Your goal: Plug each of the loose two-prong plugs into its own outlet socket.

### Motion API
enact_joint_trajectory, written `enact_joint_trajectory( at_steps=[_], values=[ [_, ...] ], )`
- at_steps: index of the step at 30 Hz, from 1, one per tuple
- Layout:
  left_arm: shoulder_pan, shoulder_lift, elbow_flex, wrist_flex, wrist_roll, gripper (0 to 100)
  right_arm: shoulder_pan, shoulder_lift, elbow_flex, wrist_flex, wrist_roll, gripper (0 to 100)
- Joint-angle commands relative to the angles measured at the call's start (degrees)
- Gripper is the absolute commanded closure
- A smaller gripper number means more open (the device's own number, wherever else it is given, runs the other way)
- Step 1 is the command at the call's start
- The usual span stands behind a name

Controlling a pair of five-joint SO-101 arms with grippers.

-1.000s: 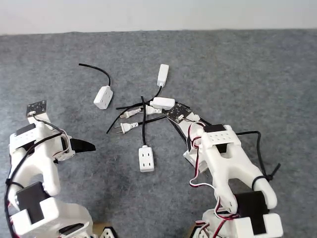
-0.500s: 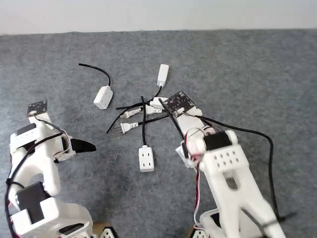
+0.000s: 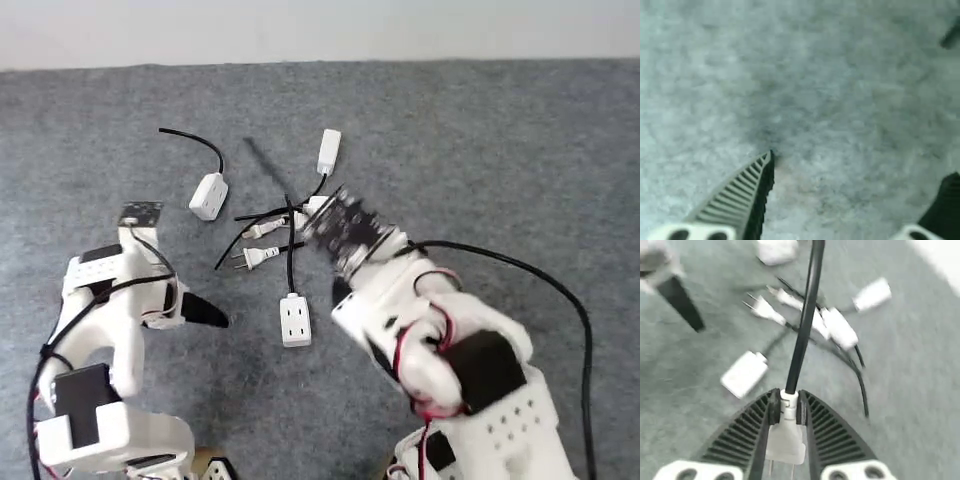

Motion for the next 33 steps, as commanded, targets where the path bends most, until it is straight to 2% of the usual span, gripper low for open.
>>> enact_joint_trajectory(
  at_steps=[1, 5, 9, 19, 29, 33],
  values=[
    [1.8, -0.6, 0.6, 2.0, -8.8, 54, -9.2, -0.7, -3.6, 0.5, 0.6, 99.1],
    [2.2, -0.8, 0.7, 2.4, -9.2, 54, -14.8, -1.3, 1.8, -4.0, 1.0, 99.1],
    [3.8, -5.4, 4.9, 2.0, -14.1, 54, -15.3, -0.8, 9.1, -11.1, 1.1, 99.1],
    [8.5, -32.8, 25.6, -7.0, -14.7, 54, -17.4, -0.8, 20.0, -19.5, 0.5, 99.1],
    [9.1, -48.9, 34.0, -6.6, -14.9, 54, -18.6, -0.7, 23.6, -23.5, 0.9, 99.1],
    [9.1, -55.0, 35.6, -2.8, -18.4, 54, -18.7, -0.7, 25.1, -26.0, 1.0, 99.1]
  ],
)
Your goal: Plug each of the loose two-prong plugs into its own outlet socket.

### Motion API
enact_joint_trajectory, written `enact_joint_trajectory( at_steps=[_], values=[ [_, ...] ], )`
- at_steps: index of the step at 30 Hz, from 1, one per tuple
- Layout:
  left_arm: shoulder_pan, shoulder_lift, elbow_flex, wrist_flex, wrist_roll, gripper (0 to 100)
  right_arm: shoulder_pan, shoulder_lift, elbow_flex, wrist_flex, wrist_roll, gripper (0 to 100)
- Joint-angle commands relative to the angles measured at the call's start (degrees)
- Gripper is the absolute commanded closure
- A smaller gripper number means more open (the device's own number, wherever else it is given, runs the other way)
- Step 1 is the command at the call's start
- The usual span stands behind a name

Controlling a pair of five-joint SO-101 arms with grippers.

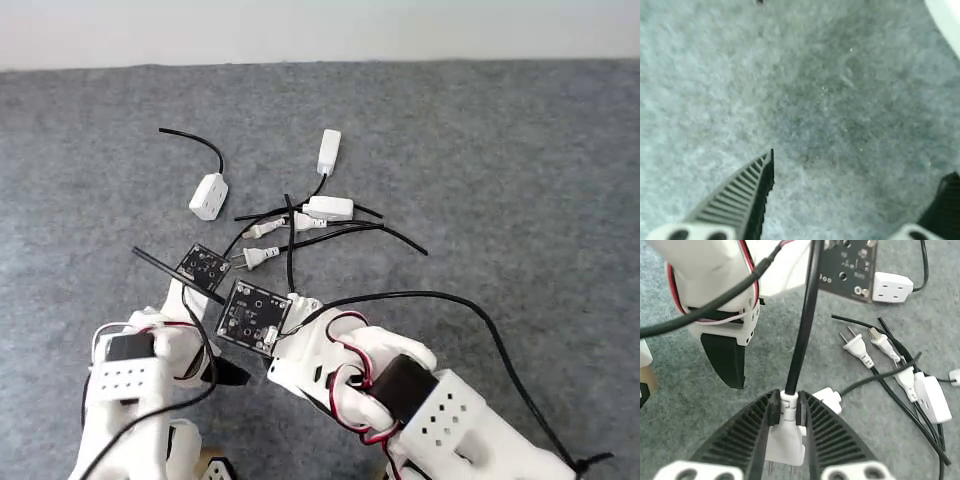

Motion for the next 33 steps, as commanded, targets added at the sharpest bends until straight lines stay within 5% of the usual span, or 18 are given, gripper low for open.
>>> enact_joint_trajectory(
  at_steps=[1, 11, 21, 33],
  values=[
    [0.3, -6.1, 1.1, 2.3, -2.5, 54, -0.5, -0.3, -0.7, -2.1, 0.6, 99.1],
    [1.1, -24.4, 8.0, 6.9, -3.8, 48, -0.5, 1.2, 0.9, -5.7, 0.5, 99.1],
    [1.1, -25.6, 8.6, 6.9, -3.6, 48, -0.1, 10.7, 0.0, -13.0, 0.1, 99.1],
    [1.1, -25.8, 8.7, 6.9, -3.5, 48, 8.2, 11.3, 0.2, -21.8, -17.0, 99.1]
  ],
)
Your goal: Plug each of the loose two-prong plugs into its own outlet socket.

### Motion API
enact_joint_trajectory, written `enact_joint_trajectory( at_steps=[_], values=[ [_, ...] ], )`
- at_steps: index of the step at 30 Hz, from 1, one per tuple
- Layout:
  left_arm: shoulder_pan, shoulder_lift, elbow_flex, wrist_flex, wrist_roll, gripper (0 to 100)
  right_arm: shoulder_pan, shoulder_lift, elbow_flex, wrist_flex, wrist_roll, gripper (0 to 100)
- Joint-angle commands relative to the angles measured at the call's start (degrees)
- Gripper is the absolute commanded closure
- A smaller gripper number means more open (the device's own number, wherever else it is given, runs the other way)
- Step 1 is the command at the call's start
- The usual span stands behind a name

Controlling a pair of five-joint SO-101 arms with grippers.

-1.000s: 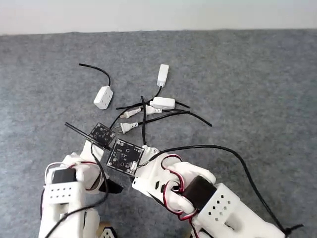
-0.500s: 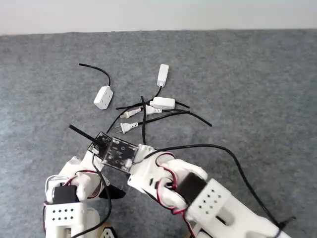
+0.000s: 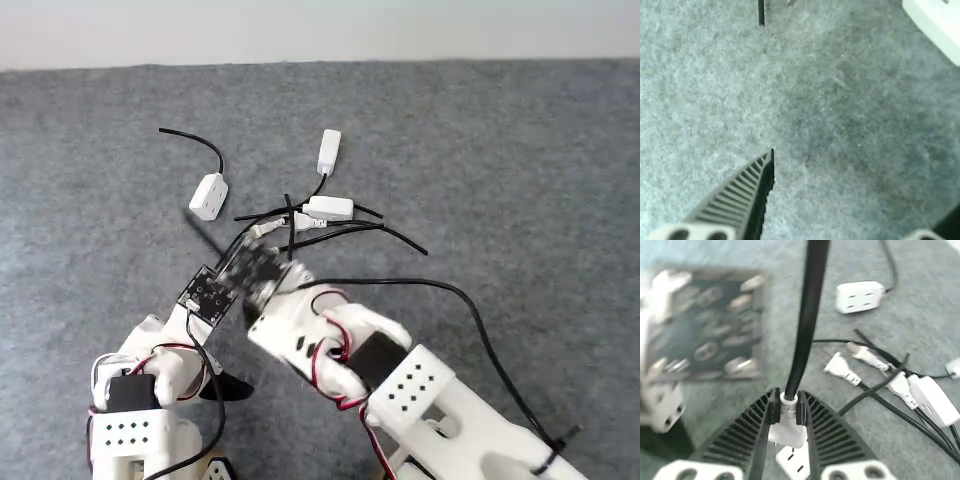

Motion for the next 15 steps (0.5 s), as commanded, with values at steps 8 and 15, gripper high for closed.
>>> enact_joint_trajectory(
  at_steps=[8, 15],
  values=[
    [-0.2, -0.8, 0.1, -3.7, 6.2, 48, 9.0, 0.1, 0.5, -4.3, -14.6, 99.1],
    [-3.3, -0.8, 3.9, -17.8, 23.6, 48, 8.3, 0.2, 7.6, -15.1, -17.1, 99.0]
  ],
)
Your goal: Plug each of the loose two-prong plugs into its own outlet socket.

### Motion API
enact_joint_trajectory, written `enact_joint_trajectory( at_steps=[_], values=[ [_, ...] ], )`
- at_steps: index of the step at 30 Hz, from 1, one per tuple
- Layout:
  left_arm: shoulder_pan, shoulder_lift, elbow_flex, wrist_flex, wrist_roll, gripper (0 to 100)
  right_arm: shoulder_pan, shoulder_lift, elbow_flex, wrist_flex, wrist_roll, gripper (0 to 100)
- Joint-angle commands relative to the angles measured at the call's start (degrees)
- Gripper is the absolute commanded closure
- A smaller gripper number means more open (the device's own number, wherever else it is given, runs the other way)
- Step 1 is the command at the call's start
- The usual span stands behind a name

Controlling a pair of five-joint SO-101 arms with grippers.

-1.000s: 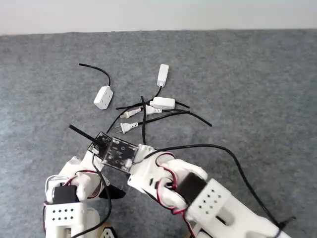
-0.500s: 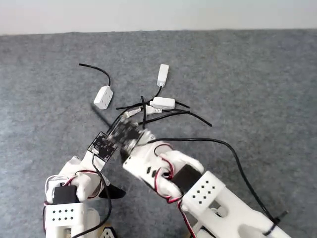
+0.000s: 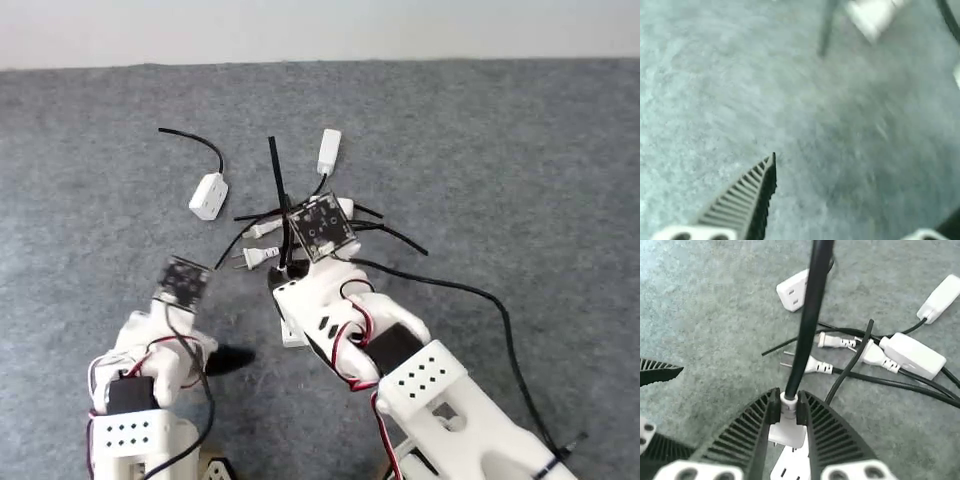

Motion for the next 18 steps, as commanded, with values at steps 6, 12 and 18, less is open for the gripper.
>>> enact_joint_trajectory(
  at_steps=[6, 12, 18],
  values=[
    [1.4, -0.3, -0.5, -1.1, 3.9, 48, -0.2, -0.4, 0.1, -2.6, 3.7, 99.1],
    [1.7, -0.2, -1.0, -0.4, 3.9, 48, -4.9, -2.3, -4.3, 7.9, 8.2, 99.1],
    [1.6, -0.2, -1.5, -0.4, 4.0, 48, -11.9, -3.6, -4.6, 13.6, 14.2, 99.1]
  ],
)
